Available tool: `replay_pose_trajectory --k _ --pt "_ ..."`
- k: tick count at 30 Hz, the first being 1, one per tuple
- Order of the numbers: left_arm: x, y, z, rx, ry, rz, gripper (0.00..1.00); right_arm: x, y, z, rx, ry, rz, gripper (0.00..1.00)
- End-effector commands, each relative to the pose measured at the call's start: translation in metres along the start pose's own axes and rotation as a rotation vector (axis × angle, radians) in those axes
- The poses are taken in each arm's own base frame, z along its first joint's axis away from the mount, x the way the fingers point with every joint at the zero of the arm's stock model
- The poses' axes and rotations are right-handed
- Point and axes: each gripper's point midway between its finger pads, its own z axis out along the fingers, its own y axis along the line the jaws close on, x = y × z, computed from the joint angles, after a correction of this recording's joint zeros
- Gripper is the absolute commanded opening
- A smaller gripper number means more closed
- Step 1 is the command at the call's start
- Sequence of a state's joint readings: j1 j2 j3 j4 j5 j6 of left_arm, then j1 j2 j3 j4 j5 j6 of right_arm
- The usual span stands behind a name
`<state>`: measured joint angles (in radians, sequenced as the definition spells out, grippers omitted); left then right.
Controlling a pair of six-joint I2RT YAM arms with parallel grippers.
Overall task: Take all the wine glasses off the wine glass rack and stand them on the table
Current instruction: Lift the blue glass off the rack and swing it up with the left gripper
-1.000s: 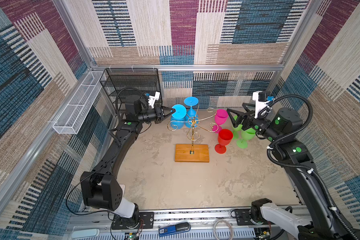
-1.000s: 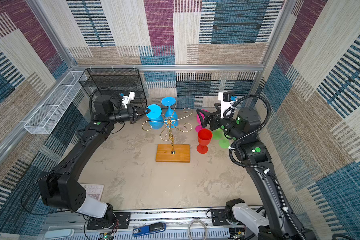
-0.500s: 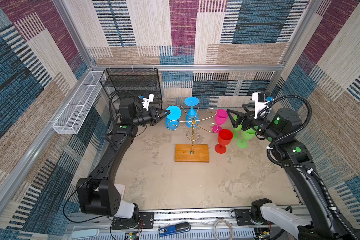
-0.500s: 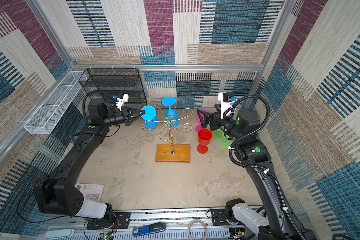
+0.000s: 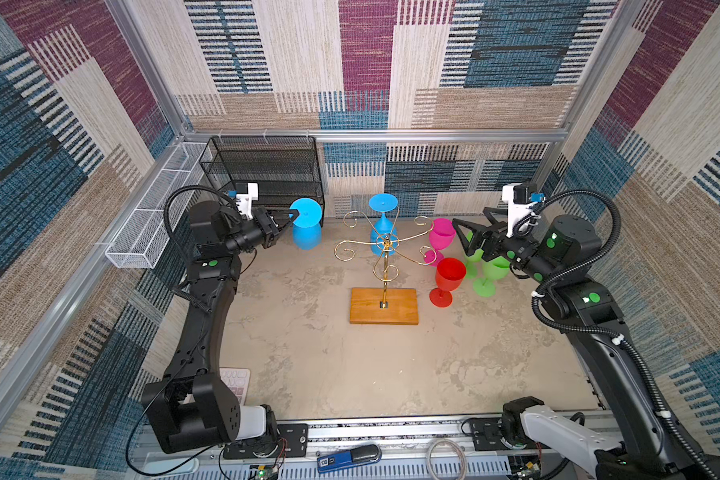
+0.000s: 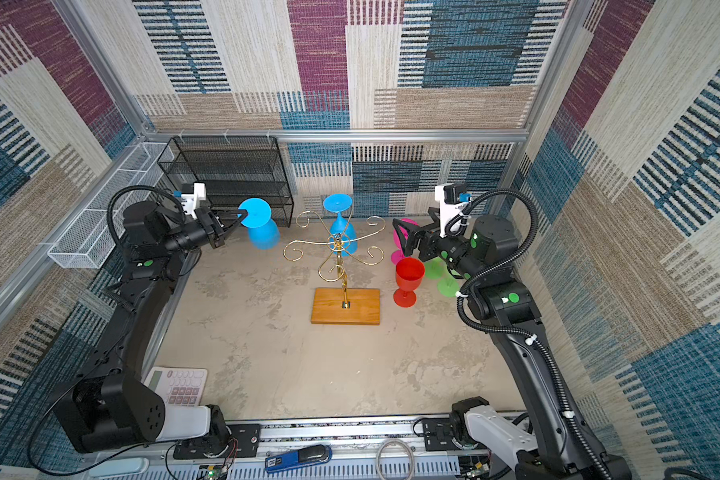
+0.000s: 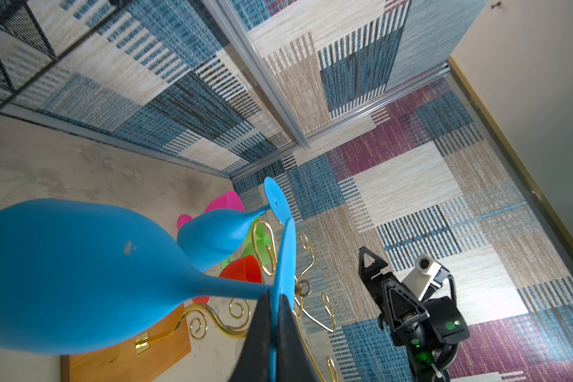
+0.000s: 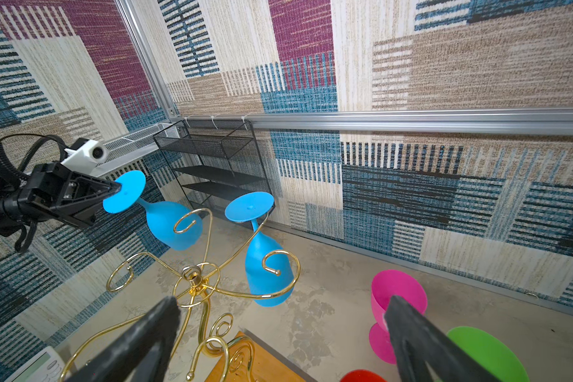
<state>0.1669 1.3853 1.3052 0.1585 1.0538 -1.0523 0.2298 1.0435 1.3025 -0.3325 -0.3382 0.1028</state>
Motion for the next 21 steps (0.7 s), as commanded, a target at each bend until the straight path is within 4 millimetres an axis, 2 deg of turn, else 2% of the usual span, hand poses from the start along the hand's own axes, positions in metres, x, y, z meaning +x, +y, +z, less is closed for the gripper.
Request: replay_pose_trajectory --k 1,5,10,16,21 --pt "-0.021 -0.045 -0.007 0.152 -0.037 0.032 0.0 -0.013 0.009 0.003 -0.056 -0.04 -0.041 1.0" --pt "-0.034 -0.085 -0.012 0.267 -0.06 0.063 0.0 -0.024 0.019 0.005 -0.106 -0.102 -0.058 1.0" --pt "-0.035 -0.122 -0.02 0.275 -0.053 0.159 0.0 -0.035 0.037 0.019 -0.158 -0.139 -0.093 1.0" --pt "-0.033 -0.154 -0.03 0.286 -0.063 0.19 0.0 -0.044 0.09 0.046 -0.244 -0.179 -0.171 1.0" --pt "-0.026 -0.169 -0.026 0.326 -0.057 0.181 0.0 -0.053 0.118 0.06 -0.302 -0.245 -0.238 1.0"
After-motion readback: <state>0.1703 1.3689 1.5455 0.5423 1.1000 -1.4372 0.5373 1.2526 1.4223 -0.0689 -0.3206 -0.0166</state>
